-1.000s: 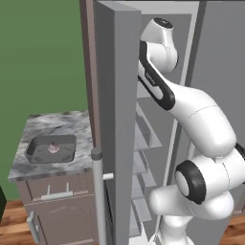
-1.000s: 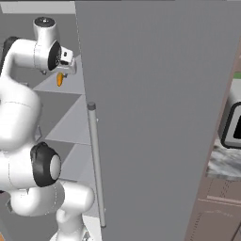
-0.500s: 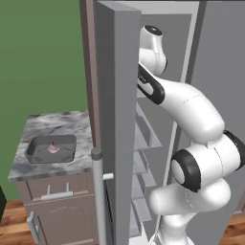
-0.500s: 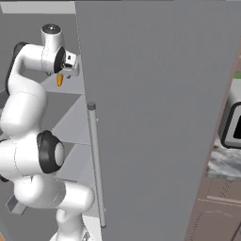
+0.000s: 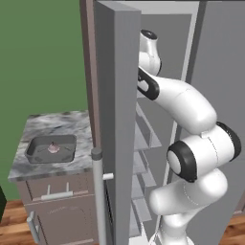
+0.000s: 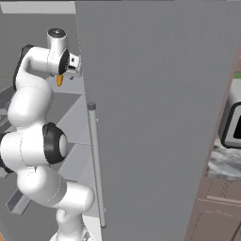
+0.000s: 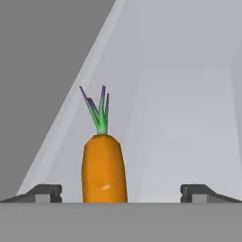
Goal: Take the garlic and carrot out of the freezer and place them in the tupperware container on the counter. Then put the tupperware containing the vegetables back in the freezer.
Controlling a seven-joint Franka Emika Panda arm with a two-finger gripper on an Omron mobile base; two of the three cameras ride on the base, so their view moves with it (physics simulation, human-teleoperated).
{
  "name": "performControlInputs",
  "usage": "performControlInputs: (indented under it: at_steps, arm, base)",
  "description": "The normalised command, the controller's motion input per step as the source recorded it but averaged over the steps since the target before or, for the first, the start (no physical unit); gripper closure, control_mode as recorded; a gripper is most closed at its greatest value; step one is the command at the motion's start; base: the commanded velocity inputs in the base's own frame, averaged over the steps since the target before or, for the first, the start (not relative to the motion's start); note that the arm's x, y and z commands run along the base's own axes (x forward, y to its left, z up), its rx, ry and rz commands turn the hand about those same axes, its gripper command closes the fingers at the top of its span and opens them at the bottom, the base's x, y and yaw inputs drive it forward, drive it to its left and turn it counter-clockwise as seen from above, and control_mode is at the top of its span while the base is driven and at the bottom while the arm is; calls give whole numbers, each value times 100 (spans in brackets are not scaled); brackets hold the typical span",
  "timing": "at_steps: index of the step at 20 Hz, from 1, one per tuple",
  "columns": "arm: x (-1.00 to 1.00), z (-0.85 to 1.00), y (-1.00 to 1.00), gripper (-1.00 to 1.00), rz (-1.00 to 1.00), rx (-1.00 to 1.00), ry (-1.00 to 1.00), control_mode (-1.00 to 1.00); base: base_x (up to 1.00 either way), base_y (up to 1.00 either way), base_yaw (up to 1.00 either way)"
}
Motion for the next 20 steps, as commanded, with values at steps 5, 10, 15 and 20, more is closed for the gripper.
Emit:
performControlInputs:
  at_steps: [5,10,15,20]
  arm:
    - [4,-31,0,-100,0,0,0,-100]
    - [4,-38,6,-100,0,0,0,-100]
    - [0,-55,25,100,0,0,0,-100]
    - [5,-49,5,100,0,0,0,-100]
  base:
    - [0,0,0]
    - [0,0,0]
    - [0,0,0]
    - [0,0,0]
